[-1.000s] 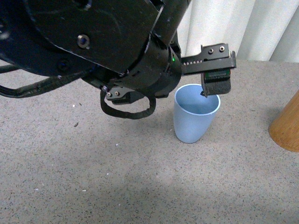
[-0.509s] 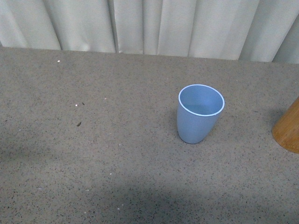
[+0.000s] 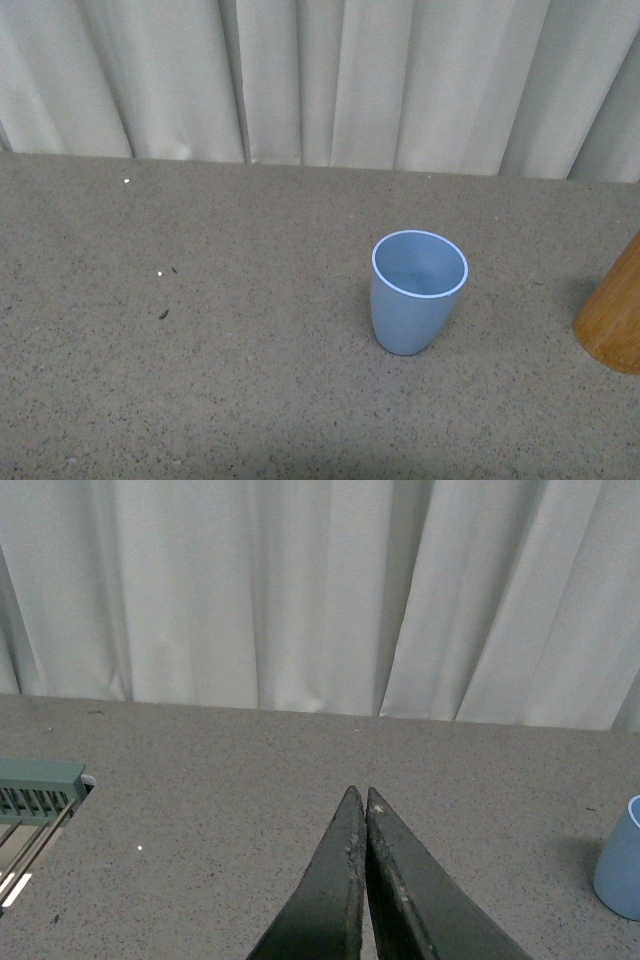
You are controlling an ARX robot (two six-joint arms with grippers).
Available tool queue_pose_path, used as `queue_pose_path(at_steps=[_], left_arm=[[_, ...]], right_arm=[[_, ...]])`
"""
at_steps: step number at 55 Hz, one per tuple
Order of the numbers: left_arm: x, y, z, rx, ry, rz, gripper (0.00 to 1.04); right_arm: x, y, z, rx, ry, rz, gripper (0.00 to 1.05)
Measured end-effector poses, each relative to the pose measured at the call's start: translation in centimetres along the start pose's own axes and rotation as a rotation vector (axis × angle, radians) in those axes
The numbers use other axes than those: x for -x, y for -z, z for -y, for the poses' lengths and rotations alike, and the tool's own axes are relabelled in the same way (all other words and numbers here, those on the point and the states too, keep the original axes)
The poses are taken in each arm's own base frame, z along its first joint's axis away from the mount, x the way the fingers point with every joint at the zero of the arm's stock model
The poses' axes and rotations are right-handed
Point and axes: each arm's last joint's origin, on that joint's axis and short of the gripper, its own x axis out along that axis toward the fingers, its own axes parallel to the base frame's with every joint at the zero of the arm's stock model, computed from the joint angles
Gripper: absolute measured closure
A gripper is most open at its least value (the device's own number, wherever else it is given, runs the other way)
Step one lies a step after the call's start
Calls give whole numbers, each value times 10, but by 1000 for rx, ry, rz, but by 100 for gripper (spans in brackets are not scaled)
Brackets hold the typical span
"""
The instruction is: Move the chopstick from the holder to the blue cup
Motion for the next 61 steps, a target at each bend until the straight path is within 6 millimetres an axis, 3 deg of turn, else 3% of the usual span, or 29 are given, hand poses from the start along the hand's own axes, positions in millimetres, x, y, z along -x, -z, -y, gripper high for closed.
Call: queue_pose_path(at_steps=[3, 10, 16, 20, 24, 25, 31, 40, 50, 61], left_arm=[[0, 1, 0, 76, 119, -102, 95], [-2, 13, 1, 501, 374, -499, 73], [-1, 12, 4, 645, 471, -563, 55], [-1, 10, 3, 682, 459, -564, 39], [-1, 10, 3, 697, 455, -569, 25], [-1, 10, 3, 708, 452, -572, 7], [-1, 10, 3, 708, 452, -572, 7], [-1, 10, 3, 708, 452, -572, 7], [-1, 10, 3, 708, 452, -572, 7], [-1, 10, 3, 708, 452, -572, 7]], right_arm=[[-1, 0, 0, -19, 57, 2, 9], [-17, -16, -5, -100, 296, 71, 9], [-51, -40, 3, -101, 330, 76, 9], [-95, -50, 16, -84, 323, -13, 9], [-133, -41, 27, -83, 317, -133, 9], [-191, -6, 44, -123, 311, -323, 9], [-218, 7, 54, -148, 337, -374, 9], [-238, 9, 56, -152, 333, -393, 9], [-251, 10, 54, -151, 323, -397, 9], [-258, 28, 50, -147, 322, -442, 9]])
